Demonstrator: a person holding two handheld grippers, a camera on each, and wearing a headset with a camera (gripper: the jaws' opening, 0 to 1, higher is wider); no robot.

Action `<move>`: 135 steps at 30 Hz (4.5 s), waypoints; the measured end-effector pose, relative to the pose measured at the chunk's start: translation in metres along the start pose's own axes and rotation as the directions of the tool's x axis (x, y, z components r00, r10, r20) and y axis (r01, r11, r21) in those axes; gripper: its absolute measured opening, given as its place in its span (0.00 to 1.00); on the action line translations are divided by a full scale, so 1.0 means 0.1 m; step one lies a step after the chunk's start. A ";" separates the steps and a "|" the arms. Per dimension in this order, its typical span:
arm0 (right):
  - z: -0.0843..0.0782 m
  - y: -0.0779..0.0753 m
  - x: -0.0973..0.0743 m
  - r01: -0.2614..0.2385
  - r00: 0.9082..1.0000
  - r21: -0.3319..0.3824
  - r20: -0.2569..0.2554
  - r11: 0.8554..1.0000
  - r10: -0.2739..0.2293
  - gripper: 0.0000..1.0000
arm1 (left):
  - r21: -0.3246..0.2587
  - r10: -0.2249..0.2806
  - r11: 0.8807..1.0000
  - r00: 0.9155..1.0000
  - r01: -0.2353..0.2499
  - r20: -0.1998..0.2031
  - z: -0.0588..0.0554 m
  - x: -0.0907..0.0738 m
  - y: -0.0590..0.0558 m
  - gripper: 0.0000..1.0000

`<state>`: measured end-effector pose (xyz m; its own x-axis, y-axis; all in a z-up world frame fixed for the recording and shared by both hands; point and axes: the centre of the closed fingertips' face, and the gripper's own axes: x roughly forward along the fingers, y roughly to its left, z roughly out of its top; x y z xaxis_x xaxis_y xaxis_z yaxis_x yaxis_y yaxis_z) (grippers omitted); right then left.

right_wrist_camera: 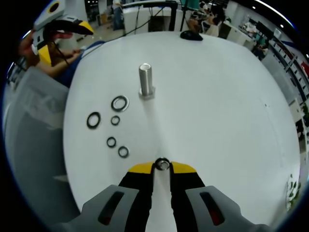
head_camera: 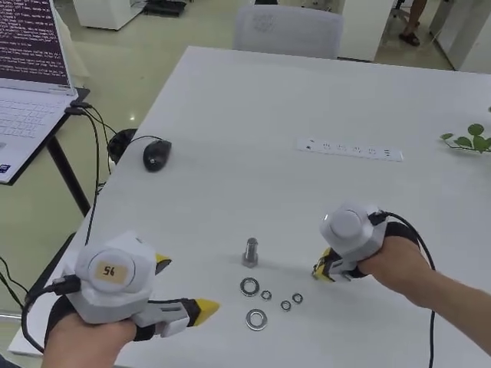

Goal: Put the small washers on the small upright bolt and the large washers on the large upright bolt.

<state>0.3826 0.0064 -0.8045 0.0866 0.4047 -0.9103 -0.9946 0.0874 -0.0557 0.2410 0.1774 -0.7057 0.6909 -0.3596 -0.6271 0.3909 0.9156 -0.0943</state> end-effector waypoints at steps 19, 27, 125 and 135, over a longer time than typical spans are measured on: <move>-0.13 0.09 0.06 -0.008 1.000 0.079 0.022 0.997 0.006 0.19 | 0.023 -0.026 0.999 1.000 0.026 -0.006 0.02 0.02 0.02 0.65; -0.22 0.18 -0.07 0.007 0.998 0.129 0.060 0.992 -0.014 0.21 | 0.041 -0.047 0.998 0.999 0.047 -0.008 0.03 0.06 0.01 0.65; 0.03 0.70 0.21 -0.211 0.977 -0.378 -0.063 0.901 0.203 0.17 | 0.031 -0.006 1.000 1.000 0.006 -0.005 0.01 -0.01 -0.02 0.65; 0.03 0.69 0.20 -0.207 0.978 -0.366 -0.050 0.907 0.202 0.14 | 0.032 -0.010 0.999 1.000 0.010 0.001 0.05 0.02 -0.04 0.65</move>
<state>0.3158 0.0236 -0.8252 -0.1196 0.3676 -0.9223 -0.9411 -0.3378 -0.0126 0.2440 0.1722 -0.7024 0.6875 -0.3692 -0.6253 0.4175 0.9055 -0.0756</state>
